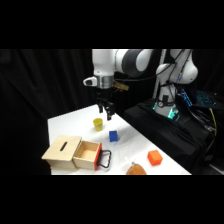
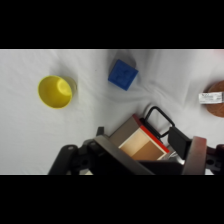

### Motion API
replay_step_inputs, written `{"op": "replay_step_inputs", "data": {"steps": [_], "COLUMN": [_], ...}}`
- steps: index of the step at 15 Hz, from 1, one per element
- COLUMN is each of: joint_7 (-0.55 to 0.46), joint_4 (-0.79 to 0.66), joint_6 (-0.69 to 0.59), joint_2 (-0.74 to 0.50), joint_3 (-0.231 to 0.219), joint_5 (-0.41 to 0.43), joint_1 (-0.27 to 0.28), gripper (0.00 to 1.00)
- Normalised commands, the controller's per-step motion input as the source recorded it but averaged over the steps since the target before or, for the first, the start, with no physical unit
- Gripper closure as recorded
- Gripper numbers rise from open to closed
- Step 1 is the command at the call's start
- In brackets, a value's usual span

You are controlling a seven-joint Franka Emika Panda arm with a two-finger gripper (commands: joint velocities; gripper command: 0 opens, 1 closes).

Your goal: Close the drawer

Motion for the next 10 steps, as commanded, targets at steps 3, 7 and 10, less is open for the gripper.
{"op": "replay_step_inputs", "data": {"steps": [3, 7, 10], "joint_7": [0.05, 0.24, 0.33], "joint_4": [0.01, 0.0, -0.04], "joint_6": [0.0, 0.1, 0.17], "joint_2": [0.0, 0.03, 0.03], "joint_3": [0.019, 0.029, 0.038], "joint_5": [-0.035, -0.128, -0.189], "joint_1": [-0.012, 0.018, 0.055], "gripper": [0.0, 0.0, 0.0]}}
